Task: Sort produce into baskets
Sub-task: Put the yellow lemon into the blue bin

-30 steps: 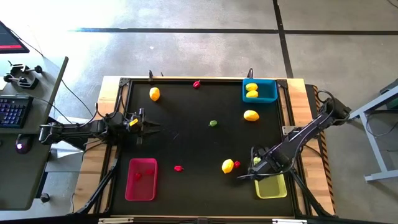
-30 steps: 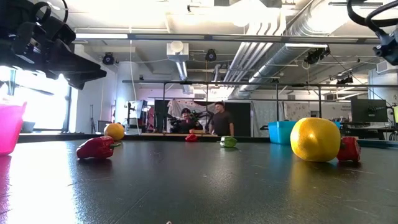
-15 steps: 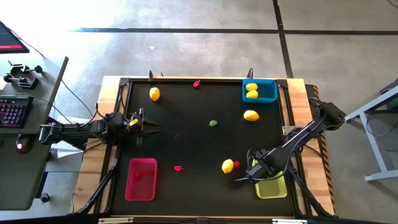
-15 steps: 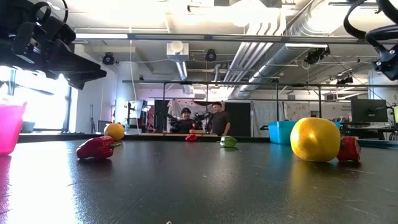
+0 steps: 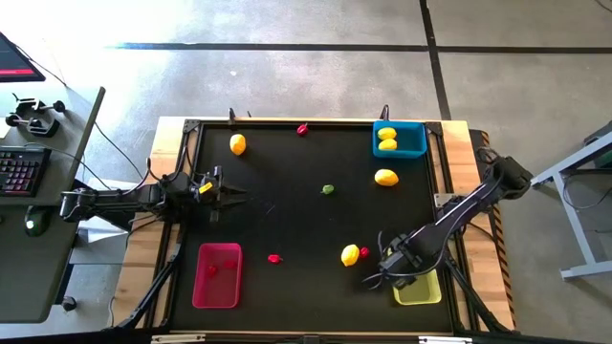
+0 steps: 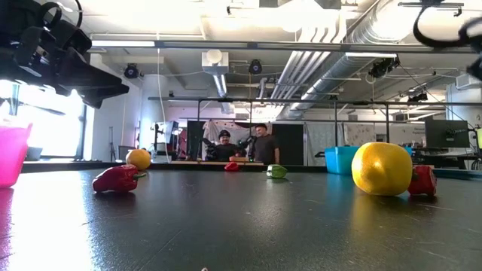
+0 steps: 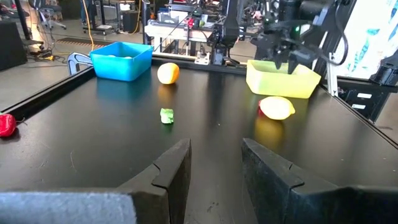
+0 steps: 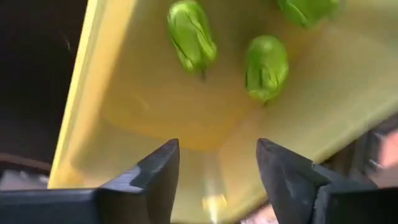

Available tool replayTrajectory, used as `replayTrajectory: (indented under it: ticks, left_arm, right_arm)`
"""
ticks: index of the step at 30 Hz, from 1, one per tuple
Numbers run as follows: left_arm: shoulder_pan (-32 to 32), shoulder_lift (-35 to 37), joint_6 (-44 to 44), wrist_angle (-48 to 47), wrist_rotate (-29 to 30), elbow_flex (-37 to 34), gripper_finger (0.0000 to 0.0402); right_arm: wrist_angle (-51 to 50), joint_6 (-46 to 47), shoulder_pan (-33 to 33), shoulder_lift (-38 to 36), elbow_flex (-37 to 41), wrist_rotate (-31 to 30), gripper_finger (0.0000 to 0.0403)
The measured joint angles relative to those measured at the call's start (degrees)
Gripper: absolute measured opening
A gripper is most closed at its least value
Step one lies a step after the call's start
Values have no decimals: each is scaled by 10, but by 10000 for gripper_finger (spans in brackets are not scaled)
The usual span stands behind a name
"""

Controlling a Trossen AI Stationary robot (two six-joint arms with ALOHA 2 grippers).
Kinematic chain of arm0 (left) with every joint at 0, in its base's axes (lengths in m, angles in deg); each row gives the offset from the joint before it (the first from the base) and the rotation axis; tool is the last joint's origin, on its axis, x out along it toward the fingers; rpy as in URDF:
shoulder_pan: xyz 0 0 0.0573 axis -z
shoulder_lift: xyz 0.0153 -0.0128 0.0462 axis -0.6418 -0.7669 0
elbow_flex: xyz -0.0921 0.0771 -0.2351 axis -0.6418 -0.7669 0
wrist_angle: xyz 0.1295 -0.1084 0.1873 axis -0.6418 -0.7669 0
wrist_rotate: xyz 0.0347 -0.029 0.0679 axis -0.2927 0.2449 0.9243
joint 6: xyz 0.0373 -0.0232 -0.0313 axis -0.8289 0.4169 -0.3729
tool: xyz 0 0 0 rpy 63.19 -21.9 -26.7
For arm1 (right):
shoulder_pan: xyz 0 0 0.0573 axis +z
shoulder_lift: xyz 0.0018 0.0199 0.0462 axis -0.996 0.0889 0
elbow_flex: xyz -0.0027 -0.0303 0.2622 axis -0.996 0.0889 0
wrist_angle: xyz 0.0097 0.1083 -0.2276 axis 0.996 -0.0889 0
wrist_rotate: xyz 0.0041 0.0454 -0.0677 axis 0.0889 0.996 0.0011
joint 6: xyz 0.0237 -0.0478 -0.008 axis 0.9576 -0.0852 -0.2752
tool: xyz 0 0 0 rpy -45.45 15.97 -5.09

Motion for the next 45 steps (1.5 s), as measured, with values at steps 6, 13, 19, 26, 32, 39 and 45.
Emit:
replayTrajectory:
  ticks: [6, 13, 19, 26, 32, 39, 45]
  left_arm:
    - [0, 0, 0, 0, 0, 0, 126]
    - [0, 0, 0, 0, 0, 0, 126]
    - [0, 0, 0, 0, 0, 0, 126]
    - [0, 0, 0, 0, 0, 0, 126]
    - [0, 0, 0, 0, 0, 0, 126]
    - [0, 0, 0, 0, 0, 0, 126]
    - [0, 0, 0, 0, 0, 0, 126]
  right_arm:
    - [-130, -86, -26, -40, -81, -13, 171]
    - [-224, -275, -145, -94, -132, -227, 12]
    - [-217, -446, -292, -108, -78, -332, 101]
    - [-111, -643, -425, -107, 3, -354, 226]
    - [-10, -797, -503, -107, 36, -415, 264]
    - [110, -910, -588, -106, 71, -368, 265]
    - [160, -967, -618, -106, 100, -359, 265]
